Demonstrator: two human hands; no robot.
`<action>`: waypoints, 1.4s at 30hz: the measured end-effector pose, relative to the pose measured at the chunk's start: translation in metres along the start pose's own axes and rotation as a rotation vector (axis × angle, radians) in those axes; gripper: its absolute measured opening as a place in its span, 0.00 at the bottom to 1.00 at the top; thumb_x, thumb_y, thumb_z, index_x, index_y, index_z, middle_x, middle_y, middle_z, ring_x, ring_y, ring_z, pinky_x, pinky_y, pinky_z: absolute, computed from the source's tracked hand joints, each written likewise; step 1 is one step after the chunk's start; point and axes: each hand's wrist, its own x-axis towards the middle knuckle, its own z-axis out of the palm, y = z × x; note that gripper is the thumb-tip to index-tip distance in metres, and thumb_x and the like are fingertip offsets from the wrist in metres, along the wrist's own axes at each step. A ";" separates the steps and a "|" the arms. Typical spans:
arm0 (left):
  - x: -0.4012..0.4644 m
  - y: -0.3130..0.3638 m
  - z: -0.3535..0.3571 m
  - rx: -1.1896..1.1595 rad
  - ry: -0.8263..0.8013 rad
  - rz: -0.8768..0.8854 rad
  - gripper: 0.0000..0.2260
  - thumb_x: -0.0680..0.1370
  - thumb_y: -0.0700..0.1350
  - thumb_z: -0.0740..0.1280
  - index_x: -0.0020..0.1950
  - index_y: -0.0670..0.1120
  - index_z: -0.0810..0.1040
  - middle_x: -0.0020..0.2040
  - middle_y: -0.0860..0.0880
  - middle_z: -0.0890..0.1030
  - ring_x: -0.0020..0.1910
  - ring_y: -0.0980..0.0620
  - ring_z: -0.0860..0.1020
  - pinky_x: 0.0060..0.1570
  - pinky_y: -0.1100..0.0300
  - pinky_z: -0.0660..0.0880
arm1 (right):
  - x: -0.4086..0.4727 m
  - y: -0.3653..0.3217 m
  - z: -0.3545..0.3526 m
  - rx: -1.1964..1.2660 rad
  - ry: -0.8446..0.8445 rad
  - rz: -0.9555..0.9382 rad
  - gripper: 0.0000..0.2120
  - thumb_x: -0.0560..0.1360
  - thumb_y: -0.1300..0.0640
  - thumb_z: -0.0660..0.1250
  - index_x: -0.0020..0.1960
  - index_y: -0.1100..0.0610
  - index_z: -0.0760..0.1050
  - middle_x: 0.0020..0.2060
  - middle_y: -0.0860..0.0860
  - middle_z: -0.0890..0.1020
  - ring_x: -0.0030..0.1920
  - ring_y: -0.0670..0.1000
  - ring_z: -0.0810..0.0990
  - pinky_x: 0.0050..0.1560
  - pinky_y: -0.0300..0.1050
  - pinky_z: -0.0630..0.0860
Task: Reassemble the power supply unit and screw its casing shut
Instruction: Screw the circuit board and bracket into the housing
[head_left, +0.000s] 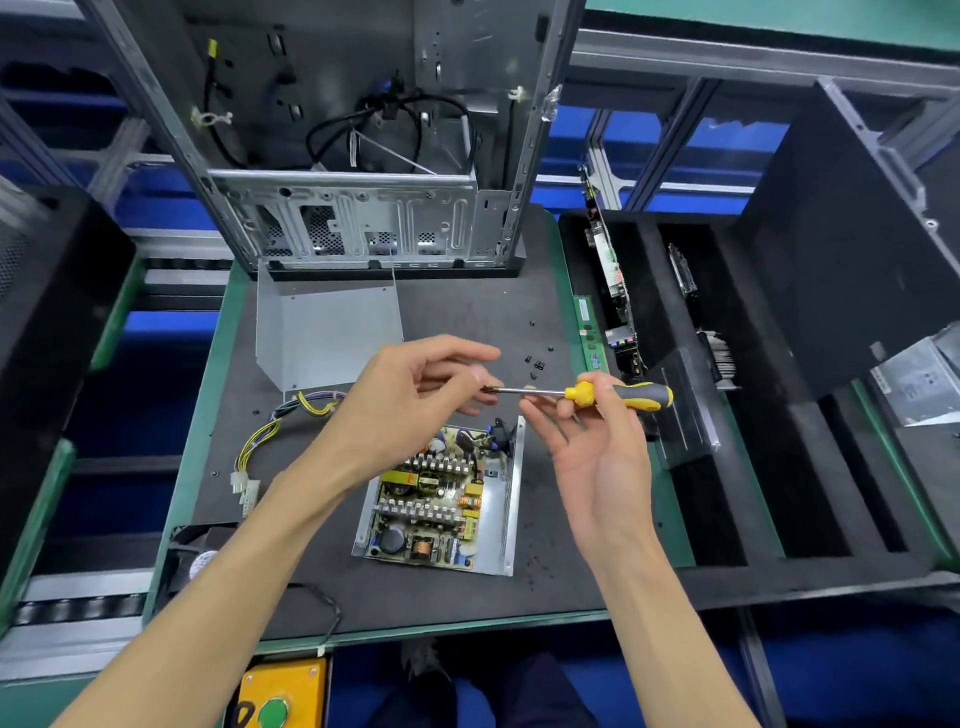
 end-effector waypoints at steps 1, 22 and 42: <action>0.005 -0.003 0.000 0.030 0.007 -0.010 0.09 0.82 0.40 0.66 0.61 0.47 0.81 0.48 0.50 0.88 0.48 0.54 0.86 0.49 0.61 0.82 | 0.000 -0.001 -0.003 0.029 0.031 0.016 0.08 0.83 0.56 0.63 0.48 0.59 0.75 0.33 0.54 0.72 0.47 0.61 0.79 0.52 0.52 0.83; 0.077 -0.076 0.017 0.700 -0.549 -0.141 0.01 0.75 0.45 0.72 0.45 0.52 0.82 0.45 0.59 0.83 0.47 0.60 0.79 0.44 0.67 0.73 | 0.000 -0.013 -0.033 -0.034 0.177 -0.007 0.11 0.85 0.55 0.62 0.44 0.57 0.74 0.30 0.52 0.70 0.37 0.54 0.83 0.43 0.48 0.83; 0.078 -0.073 0.017 0.778 -0.542 -0.211 0.14 0.78 0.44 0.69 0.33 0.56 0.80 0.33 0.62 0.80 0.30 0.66 0.76 0.31 0.70 0.69 | 0.012 0.012 -0.017 -1.170 -0.311 -0.329 0.05 0.80 0.40 0.63 0.48 0.38 0.74 0.44 0.45 0.81 0.41 0.55 0.84 0.45 0.63 0.81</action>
